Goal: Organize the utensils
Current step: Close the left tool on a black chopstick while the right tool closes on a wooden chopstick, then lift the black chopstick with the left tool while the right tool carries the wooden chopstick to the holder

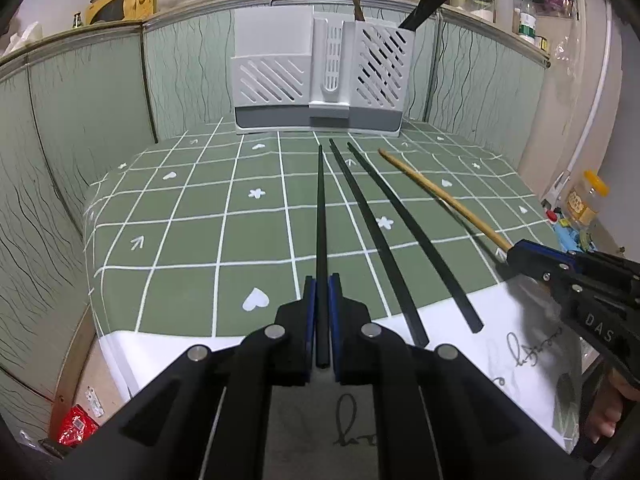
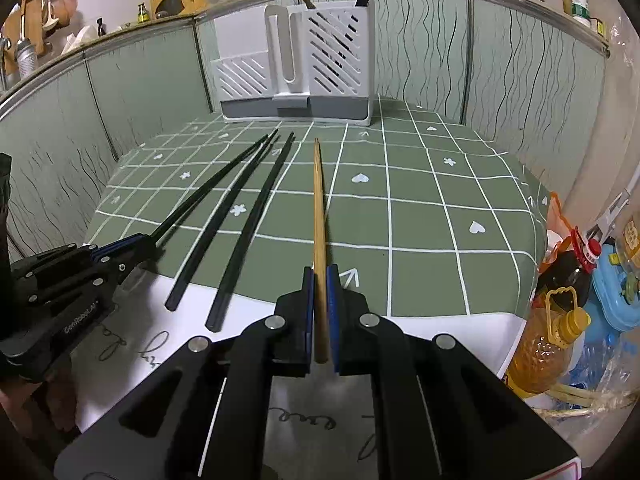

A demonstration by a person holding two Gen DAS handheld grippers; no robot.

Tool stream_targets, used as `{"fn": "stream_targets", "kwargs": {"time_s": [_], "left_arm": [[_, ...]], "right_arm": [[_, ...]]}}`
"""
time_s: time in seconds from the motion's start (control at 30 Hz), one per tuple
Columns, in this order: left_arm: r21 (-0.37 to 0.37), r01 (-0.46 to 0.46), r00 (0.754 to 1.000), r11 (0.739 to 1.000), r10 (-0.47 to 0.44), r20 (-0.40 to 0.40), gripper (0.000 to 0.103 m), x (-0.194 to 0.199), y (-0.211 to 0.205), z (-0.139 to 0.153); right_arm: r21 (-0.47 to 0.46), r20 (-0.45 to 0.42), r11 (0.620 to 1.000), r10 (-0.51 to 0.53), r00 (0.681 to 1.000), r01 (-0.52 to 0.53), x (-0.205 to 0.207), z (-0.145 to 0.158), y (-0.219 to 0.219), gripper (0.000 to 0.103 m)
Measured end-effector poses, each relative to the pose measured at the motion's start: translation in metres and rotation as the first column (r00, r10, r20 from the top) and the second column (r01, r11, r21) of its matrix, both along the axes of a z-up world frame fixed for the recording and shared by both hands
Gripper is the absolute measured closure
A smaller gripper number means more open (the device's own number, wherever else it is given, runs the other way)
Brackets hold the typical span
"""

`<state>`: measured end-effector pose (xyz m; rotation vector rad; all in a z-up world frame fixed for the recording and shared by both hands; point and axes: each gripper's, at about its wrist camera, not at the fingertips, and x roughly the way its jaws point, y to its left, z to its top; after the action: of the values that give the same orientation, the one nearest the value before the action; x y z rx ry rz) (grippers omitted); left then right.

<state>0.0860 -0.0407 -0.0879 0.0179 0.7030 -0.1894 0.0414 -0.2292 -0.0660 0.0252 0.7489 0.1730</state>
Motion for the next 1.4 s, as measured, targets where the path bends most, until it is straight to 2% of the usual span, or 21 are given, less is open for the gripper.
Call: {"fn": "stream_targets", "kwargs": {"time_s": [0.33, 0.77, 1.4], "left_arm": [[-0.030, 0.002, 0.999, 1.000, -0.001, 0.036, 0.097, -0.006, 0.006, 0.025], [-0.078, -0.001, 0.990, 0.997, 0.012, 0.143, 0.097, -0.002, 0.012, 0.080], [-0.082, 0.008, 0.969, 0.997, 0.012, 0.246, 0.097, 0.014, 0.014, 0.140]], "right_arm": [[0.019, 0.055, 1.000, 0.002, 0.998, -0.003, -0.008, 0.029, -0.006, 0.096], [0.041, 0.150, 0.999, -0.006, 0.989, 0.000, 0.000, 0.079, -0.009, 0.096], [0.058, 0.242, 0.998, -0.010, 0.970, -0.004, 0.017, 0.133, -0.014, 0.096]]}}
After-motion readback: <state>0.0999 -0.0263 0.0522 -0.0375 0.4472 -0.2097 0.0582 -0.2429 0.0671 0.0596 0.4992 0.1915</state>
